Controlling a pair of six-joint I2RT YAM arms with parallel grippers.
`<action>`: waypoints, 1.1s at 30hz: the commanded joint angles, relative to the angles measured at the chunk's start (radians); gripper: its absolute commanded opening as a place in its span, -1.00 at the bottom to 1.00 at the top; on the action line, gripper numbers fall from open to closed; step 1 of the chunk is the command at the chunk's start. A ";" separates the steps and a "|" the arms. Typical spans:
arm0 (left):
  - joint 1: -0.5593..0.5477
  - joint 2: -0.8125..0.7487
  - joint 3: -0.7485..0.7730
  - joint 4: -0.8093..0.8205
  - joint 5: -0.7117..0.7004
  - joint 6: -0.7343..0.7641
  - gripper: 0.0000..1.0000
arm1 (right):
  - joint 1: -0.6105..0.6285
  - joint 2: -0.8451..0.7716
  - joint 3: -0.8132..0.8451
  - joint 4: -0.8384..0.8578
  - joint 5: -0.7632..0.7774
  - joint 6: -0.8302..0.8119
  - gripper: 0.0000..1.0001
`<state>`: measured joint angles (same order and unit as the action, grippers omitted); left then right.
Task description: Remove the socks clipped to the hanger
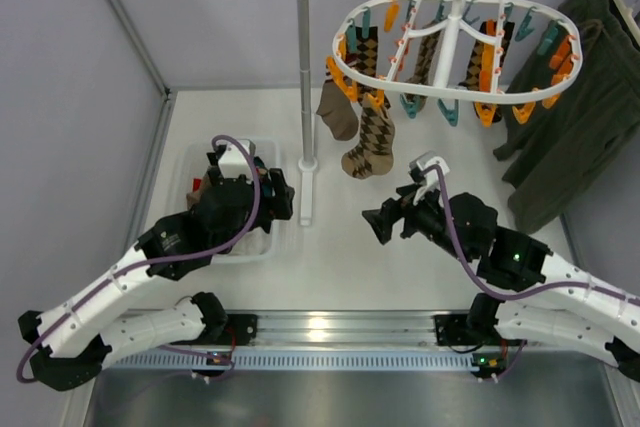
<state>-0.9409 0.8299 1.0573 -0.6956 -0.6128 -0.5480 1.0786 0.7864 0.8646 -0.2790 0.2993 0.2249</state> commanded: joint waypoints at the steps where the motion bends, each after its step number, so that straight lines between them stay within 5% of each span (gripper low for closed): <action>1: 0.002 -0.031 0.013 0.065 0.054 -0.003 0.97 | -0.057 -0.091 -0.055 -0.088 0.149 0.031 0.87; 9: 0.002 -0.061 -0.023 0.061 0.079 0.008 0.97 | -0.275 -0.157 -0.265 0.242 -0.068 -0.073 0.98; 21: 0.002 -0.066 -0.043 0.062 0.134 0.022 0.97 | -0.485 0.161 -0.196 0.639 -0.405 -0.065 0.91; 24: 0.002 -0.063 -0.039 0.062 0.137 0.020 0.97 | -0.502 0.215 -0.181 0.717 -0.433 -0.065 0.44; 25: 0.002 -0.063 -0.036 0.061 0.139 0.020 0.97 | -0.502 0.227 -0.170 0.730 -0.480 -0.062 0.05; 27: 0.002 -0.063 -0.022 0.062 0.124 0.008 0.97 | -0.499 0.258 -0.168 0.773 -0.503 -0.044 -0.35; 30: 0.002 -0.049 0.021 0.059 0.107 -0.007 0.97 | -0.487 0.278 -0.185 0.833 -0.486 -0.025 -0.78; 33: 0.002 -0.014 0.085 0.059 0.096 -0.016 0.97 | -0.470 0.275 -0.205 0.850 -0.462 -0.009 -1.00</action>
<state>-0.9409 0.7906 1.0569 -0.6811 -0.4946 -0.5468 0.5907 1.0668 0.6422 0.4217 -0.1474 0.1917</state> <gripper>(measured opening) 0.985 0.042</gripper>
